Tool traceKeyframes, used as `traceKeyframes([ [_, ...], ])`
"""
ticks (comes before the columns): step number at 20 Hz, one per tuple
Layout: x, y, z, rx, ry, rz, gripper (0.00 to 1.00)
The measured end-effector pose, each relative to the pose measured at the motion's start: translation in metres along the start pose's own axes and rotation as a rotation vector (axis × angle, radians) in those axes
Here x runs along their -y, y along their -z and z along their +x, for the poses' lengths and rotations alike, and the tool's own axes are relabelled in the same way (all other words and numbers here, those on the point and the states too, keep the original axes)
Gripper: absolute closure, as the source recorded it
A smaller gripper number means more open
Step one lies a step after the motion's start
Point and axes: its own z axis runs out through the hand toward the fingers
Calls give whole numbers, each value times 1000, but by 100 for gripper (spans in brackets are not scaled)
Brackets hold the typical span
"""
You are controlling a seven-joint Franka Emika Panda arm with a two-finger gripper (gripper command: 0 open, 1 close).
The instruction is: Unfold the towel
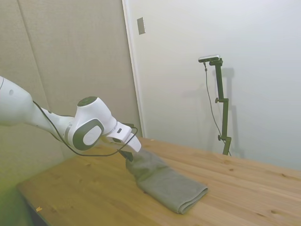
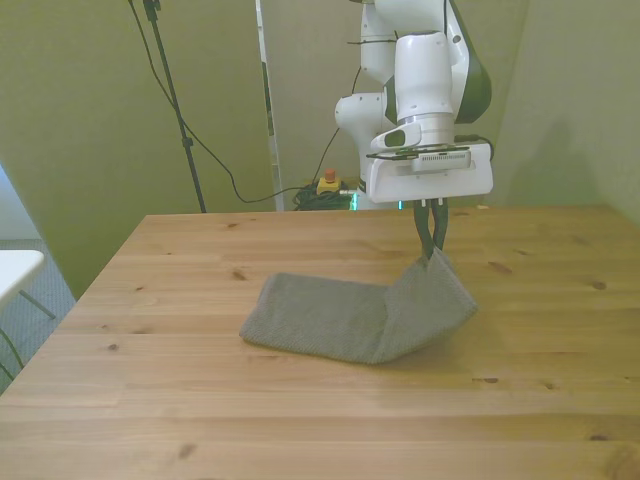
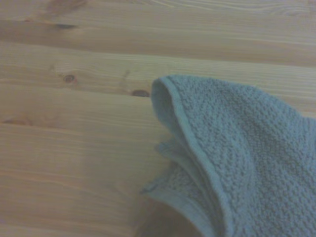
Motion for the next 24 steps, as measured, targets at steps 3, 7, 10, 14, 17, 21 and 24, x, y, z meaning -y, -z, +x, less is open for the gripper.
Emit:
traceKeyframes([
  [3,1,1,1,-7,0,5,0],
  [7,3,7,4,-18,1,15,0],
  [10,7,21,6,-24,-4,20,0],
  [14,7,51,9,30,-75,-68,0],
  [17,4,72,6,105,-137,-190,0],
  [21,1,95,-5,193,-185,-318,0],
  [24,-3,106,-17,224,-197,-360,0],
])
